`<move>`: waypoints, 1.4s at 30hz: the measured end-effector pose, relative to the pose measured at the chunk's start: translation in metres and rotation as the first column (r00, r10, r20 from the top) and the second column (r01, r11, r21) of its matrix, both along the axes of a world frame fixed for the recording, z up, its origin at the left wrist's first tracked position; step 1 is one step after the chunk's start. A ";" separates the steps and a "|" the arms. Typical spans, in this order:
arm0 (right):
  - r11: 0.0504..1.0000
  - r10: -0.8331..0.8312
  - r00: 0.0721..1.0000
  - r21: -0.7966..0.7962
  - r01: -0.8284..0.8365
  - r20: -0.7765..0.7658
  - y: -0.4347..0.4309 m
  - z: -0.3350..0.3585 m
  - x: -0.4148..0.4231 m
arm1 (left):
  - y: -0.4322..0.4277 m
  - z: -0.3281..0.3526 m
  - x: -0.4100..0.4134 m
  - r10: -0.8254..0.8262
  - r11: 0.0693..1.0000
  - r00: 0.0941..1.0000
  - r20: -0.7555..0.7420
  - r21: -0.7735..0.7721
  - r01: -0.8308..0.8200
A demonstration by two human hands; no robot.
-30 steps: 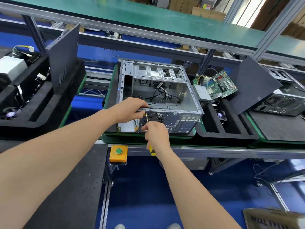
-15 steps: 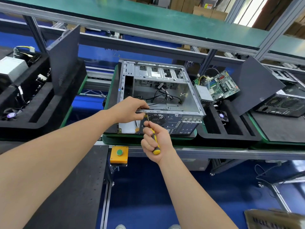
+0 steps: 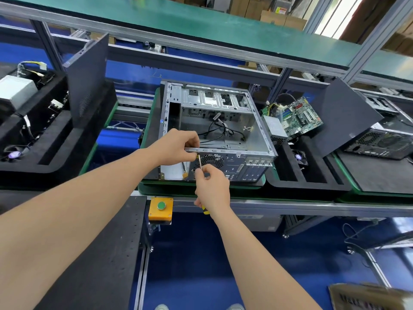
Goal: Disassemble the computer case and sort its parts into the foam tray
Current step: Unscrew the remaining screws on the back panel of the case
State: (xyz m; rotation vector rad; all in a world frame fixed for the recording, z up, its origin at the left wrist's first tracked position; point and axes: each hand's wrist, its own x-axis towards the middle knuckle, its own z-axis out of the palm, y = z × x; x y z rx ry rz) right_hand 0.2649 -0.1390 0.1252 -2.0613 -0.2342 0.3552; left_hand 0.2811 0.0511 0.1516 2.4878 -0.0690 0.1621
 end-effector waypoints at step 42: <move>0.870 0.148 0.827 0.469 0.152 -0.543 -0.003 0.002 0.012 | 0.001 -0.009 0.007 -0.101 0.948 0.993 -0.054 0.299 0.112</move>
